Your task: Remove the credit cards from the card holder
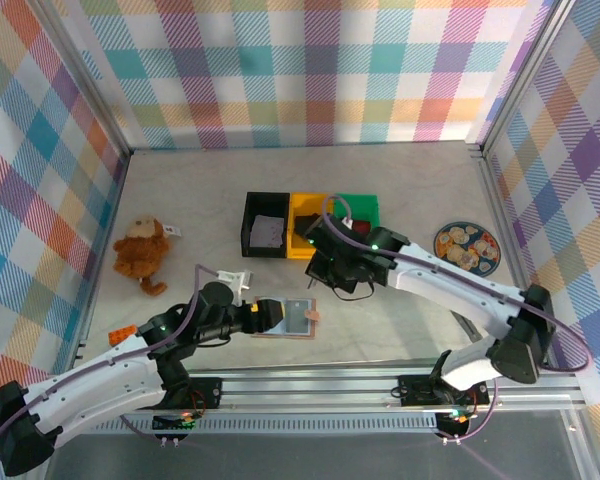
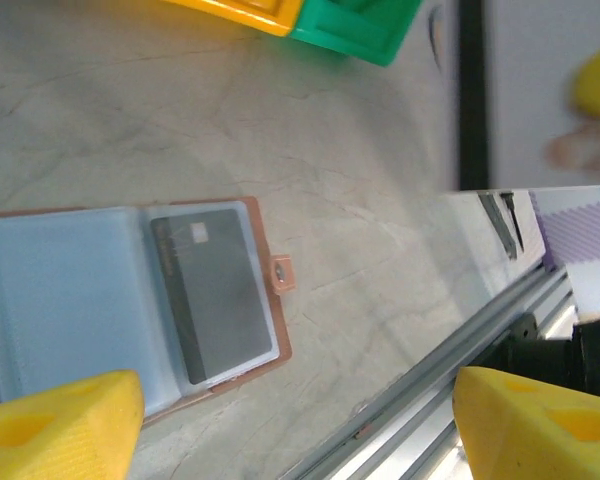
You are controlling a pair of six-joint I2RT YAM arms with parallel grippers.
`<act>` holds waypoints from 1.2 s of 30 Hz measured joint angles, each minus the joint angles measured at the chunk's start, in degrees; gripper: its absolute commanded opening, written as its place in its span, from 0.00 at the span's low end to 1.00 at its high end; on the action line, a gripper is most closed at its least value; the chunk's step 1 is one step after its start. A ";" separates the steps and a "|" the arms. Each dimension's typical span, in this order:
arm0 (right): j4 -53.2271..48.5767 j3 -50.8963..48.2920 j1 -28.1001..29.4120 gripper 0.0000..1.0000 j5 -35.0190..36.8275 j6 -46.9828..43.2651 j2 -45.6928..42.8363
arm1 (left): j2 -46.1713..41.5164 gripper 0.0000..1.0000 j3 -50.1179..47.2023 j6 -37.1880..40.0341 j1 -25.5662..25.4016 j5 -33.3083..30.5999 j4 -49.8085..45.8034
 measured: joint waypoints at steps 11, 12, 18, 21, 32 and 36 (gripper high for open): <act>-6.60 3.65 0.00 0.00 -5.62 -4.13 3.50 | -8.48 0.79 -3.58 7.23 -6.73 -5.73 4.39; -6.69 3.96 0.00 0.00 -5.97 -4.33 3.76 | -8.28 0.78 -3.80 7.76 -7.76 -6.69 4.57; -7.91 6.40 0.00 0.00 -7.37 -5.03 5.95 | -5.25 0.77 -3.89 12.72 -13.29 -13.81 7.65; -7.96 6.78 0.00 0.00 -7.93 -5.64 6.32 | -2.73 0.75 -3.89 14.40 -14.21 -16.90 9.07; -3.65 4.24 0.00 0.00 -7.85 -5.49 5.18 | -3.30 0.74 -2.99 15.65 -14.45 -21.11 9.66; -1.16 2.19 0.00 0.00 -4.85 -3.39 3.89 | -9.62 0.75 -0.90 14.40 -14.45 -25.49 3.96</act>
